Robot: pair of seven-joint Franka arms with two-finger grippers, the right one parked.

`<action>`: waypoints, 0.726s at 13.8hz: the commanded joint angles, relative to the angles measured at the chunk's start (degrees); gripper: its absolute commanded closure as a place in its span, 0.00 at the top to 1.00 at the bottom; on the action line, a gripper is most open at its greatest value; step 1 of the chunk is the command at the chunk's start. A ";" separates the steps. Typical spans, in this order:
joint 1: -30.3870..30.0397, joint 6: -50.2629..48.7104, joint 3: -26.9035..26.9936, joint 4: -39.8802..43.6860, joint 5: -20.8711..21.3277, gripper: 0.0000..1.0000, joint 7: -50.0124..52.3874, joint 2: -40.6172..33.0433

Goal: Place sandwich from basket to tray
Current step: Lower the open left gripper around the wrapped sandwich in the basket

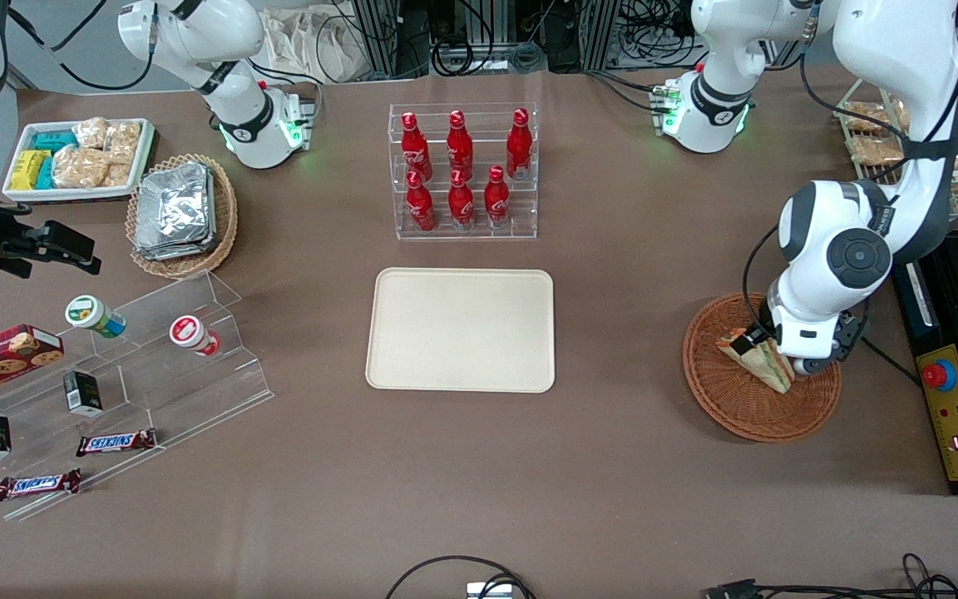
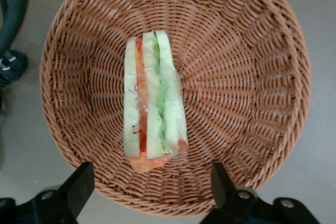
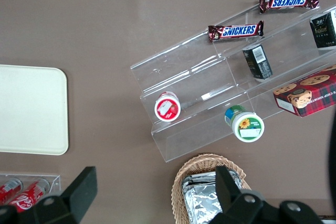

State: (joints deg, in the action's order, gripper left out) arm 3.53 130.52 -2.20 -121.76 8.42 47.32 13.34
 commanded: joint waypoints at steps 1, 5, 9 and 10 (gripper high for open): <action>-0.10 0.88 -0.08 -0.41 1.42 0.98 1.81 0.45; -0.27 3.68 0.00 -0.32 5.55 0.99 4.89 2.56; -0.45 4.13 0.09 -0.15 5.64 0.94 4.98 3.44; -0.45 4.31 0.18 -0.06 5.56 0.94 4.98 3.79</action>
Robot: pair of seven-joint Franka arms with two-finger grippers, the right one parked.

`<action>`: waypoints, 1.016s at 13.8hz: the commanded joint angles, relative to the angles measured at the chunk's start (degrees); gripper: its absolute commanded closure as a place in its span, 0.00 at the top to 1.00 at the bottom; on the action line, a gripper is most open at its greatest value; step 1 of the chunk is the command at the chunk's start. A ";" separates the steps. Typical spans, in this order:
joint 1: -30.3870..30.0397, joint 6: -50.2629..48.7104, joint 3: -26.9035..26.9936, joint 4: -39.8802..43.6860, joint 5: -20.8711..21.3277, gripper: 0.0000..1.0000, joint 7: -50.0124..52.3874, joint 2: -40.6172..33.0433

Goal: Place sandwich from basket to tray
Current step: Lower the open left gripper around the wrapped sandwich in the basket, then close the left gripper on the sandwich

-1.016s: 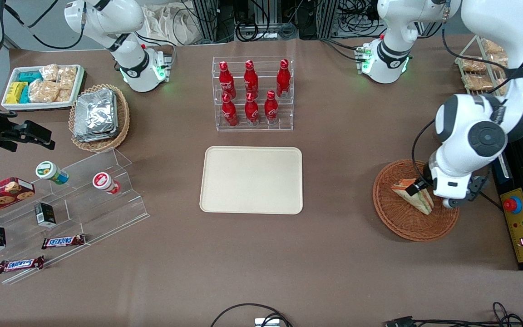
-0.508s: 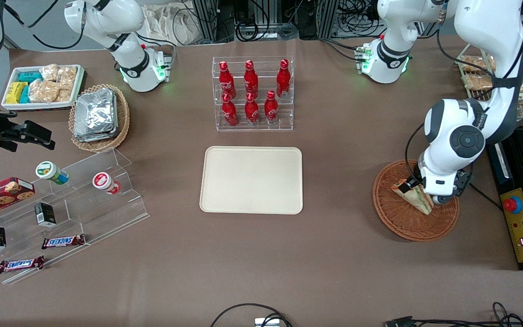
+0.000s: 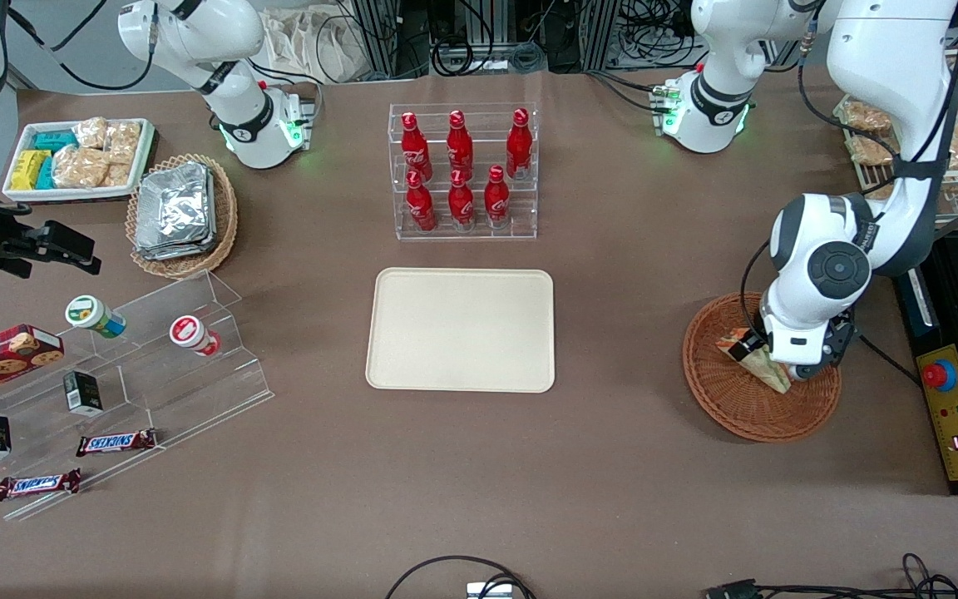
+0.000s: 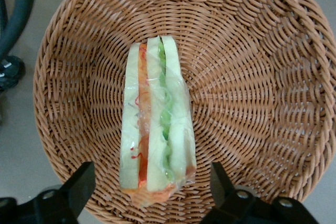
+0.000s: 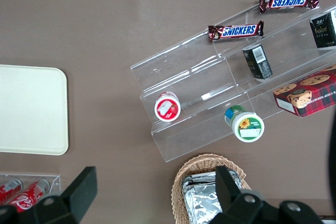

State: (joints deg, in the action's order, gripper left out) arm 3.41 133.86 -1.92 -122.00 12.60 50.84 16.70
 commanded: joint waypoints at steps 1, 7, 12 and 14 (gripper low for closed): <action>-0.33 1.40 -0.01 0.44 1.46 0.94 1.45 1.05; -0.24 2.81 1.04 0.62 2.60 0.54 1.63 2.20; 0.02 1.76 0.87 1.15 4.79 0.00 0.66 1.50; 0.11 -3.39 0.43 3.77 5.15 0.00 0.05 0.44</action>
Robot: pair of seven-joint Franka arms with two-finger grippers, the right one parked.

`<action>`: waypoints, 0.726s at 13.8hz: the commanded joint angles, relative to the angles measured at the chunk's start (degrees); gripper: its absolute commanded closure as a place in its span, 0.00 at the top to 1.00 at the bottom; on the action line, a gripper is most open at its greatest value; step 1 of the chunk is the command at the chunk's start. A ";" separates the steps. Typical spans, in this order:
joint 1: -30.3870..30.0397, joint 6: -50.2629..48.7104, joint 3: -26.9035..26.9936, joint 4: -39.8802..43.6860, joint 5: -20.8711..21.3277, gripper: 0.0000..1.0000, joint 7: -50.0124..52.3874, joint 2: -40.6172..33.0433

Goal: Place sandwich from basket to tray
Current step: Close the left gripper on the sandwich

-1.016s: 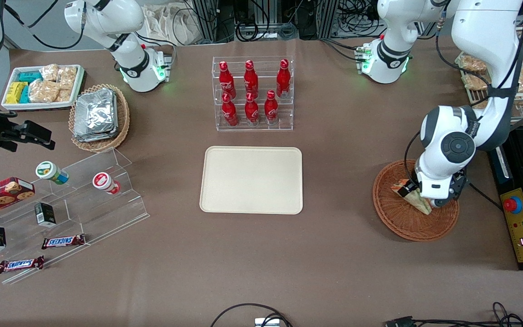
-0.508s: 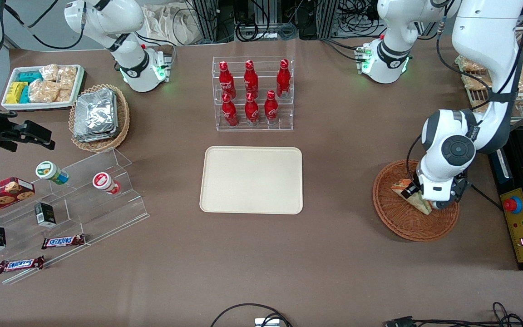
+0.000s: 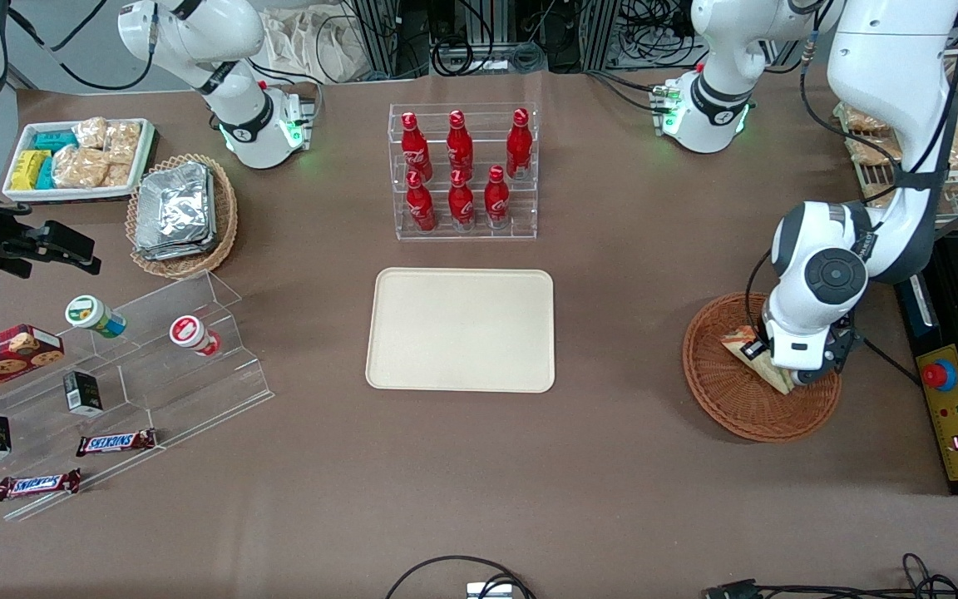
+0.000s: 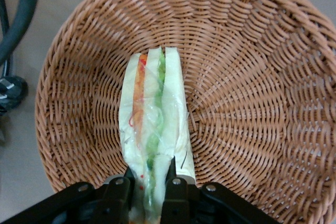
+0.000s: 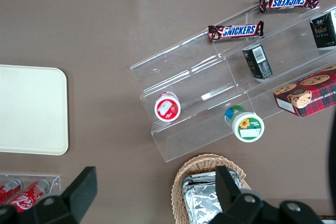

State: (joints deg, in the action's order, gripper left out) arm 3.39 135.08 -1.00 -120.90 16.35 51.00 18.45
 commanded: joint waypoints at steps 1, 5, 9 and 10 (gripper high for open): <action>0.13 -9.26 -1.54 5.04 1.32 0.00 -2.38 -2.10; 0.13 -25.62 -5.32 17.24 0.01 0.00 -16.24 -4.74; 0.21 -37.06 -9.80 29.12 -6.91 0.00 -34.61 -5.01; 0.30 -39.52 -10.95 31.14 -8.51 0.00 -37.53 -5.53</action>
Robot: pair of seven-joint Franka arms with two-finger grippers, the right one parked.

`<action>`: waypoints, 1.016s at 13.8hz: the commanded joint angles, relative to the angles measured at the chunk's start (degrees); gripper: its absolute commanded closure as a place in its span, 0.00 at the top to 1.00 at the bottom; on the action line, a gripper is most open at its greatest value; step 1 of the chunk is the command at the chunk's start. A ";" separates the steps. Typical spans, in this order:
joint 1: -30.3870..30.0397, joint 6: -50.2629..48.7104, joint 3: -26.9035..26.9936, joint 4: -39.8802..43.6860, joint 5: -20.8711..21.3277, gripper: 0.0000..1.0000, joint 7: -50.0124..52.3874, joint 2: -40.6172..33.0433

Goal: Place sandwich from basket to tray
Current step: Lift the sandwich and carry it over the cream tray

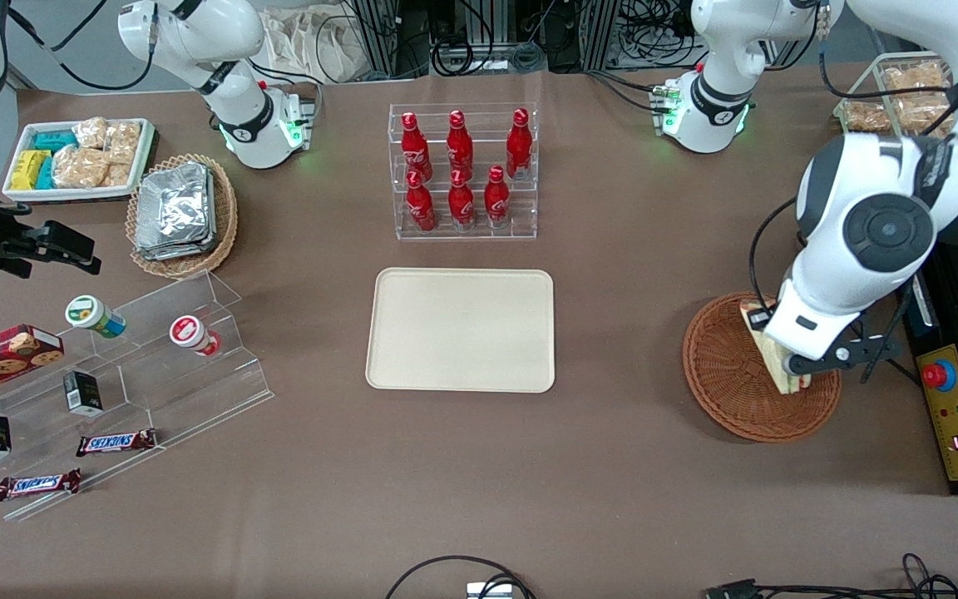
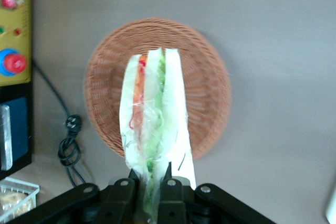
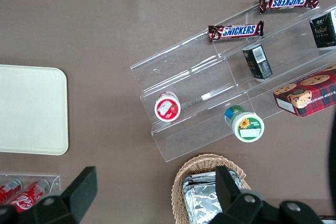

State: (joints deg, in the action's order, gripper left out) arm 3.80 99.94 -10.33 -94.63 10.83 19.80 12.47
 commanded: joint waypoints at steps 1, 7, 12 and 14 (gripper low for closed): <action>-0.11 -6.67 -2.93 6.81 -3.88 0.00 -6.61 0.28; 0.85 -10.03 -14.78 11.22 -4.42 0.00 0.99 0.71; 4.27 1.63 -18.41 8.76 -3.80 0.00 9.54 5.80; 6.04 5.77 -19.11 7.10 -2.84 0.00 11.92 8.70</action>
State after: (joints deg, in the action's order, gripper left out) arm 8.55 102.66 -28.78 -86.96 6.91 29.11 18.64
